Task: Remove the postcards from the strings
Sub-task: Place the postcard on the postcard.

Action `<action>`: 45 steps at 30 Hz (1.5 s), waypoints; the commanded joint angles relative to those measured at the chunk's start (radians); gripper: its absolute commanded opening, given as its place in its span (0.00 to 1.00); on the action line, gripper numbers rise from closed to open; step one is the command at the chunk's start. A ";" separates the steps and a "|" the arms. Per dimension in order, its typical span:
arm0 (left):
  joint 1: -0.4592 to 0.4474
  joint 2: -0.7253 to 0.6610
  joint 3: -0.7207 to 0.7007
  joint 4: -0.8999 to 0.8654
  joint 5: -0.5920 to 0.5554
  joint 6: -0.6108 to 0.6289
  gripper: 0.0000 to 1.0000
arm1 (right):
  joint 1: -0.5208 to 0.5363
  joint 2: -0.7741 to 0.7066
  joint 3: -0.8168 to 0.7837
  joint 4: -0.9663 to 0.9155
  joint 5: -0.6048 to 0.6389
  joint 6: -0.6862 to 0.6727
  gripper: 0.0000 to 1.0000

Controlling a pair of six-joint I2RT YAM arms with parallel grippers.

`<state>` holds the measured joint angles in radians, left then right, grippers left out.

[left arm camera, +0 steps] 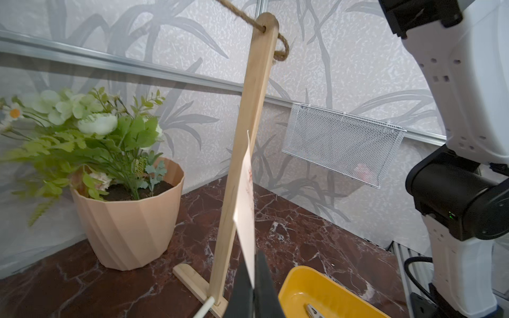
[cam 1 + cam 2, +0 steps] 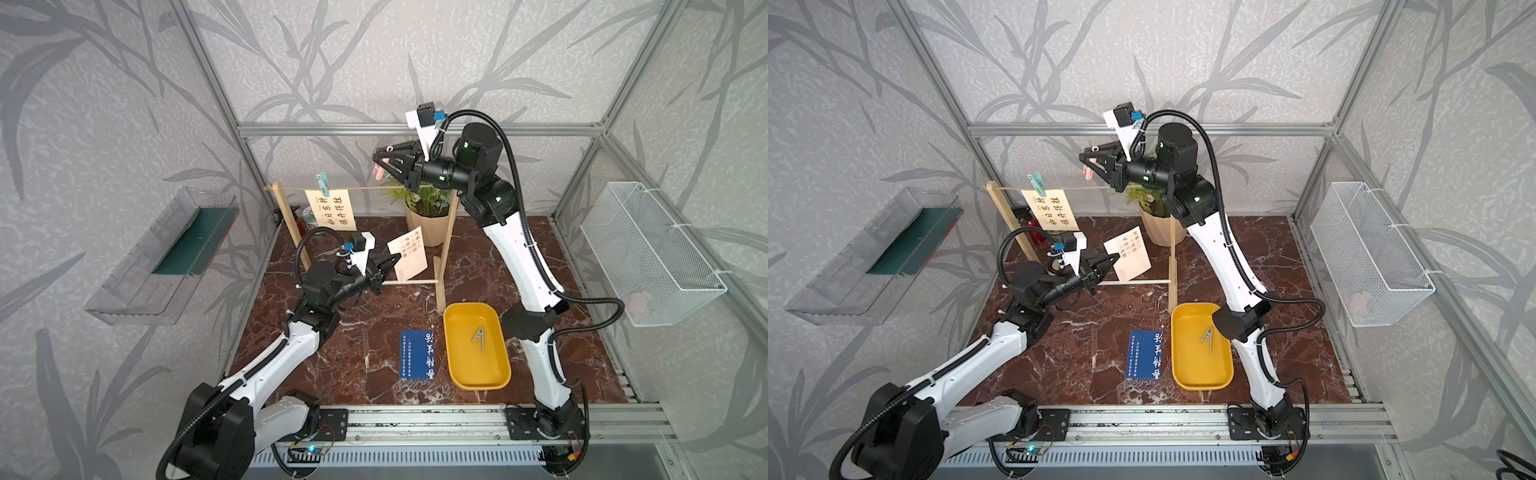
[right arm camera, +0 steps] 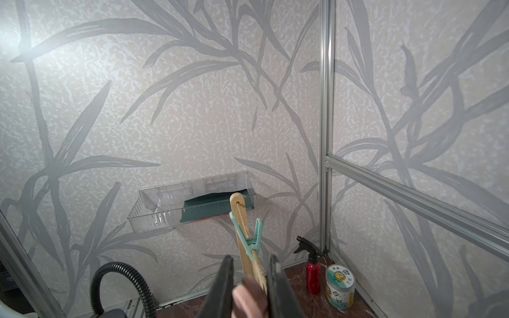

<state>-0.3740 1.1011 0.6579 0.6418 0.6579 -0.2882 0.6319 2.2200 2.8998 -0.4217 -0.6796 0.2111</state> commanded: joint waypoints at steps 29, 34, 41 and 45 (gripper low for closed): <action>-0.170 0.275 -0.047 -0.610 0.175 -0.299 0.00 | -0.051 -1.280 -1.976 -0.024 0.618 0.026 0.00; -0.177 0.290 -0.069 -0.619 0.129 -0.288 0.00 | -0.085 -1.219 -2.128 0.088 0.537 0.081 0.00; -0.178 0.352 -0.079 -0.620 0.092 -0.289 0.28 | -0.094 -1.079 -2.204 0.151 0.455 0.116 0.00; -0.177 0.353 -0.024 -0.754 0.032 -0.228 0.54 | -0.094 -0.987 -2.177 0.110 0.403 0.101 0.00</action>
<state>-0.5491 1.4551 0.5941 -0.0227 0.7460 -0.5480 0.5411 1.1934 0.7067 -0.3172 -0.2138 0.3065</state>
